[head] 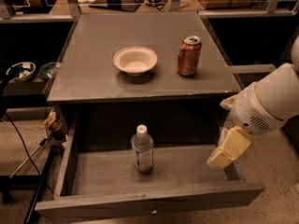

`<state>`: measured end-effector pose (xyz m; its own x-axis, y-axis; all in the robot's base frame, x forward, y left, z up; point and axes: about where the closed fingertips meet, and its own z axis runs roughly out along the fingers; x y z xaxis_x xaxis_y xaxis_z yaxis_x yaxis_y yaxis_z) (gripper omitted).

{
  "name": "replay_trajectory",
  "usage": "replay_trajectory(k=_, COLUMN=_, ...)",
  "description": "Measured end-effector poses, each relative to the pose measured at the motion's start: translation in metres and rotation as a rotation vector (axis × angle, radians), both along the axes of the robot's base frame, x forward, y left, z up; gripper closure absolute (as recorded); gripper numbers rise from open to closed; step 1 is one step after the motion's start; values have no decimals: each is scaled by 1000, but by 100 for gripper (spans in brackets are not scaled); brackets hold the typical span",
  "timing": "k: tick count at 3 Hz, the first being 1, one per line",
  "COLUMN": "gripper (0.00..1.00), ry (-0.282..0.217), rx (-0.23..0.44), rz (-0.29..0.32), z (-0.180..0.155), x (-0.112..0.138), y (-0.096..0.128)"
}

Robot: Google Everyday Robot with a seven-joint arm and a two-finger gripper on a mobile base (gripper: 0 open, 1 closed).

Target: Pick blue plastic bottle from top drawer and place on counter

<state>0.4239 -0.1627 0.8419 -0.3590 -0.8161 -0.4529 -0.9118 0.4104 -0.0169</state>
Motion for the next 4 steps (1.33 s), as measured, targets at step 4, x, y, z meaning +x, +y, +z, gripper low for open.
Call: replay_trajectory(k=4, gripper=0, ry=-10, rx=229, rz=-9, z=-35, x=6, y=15)
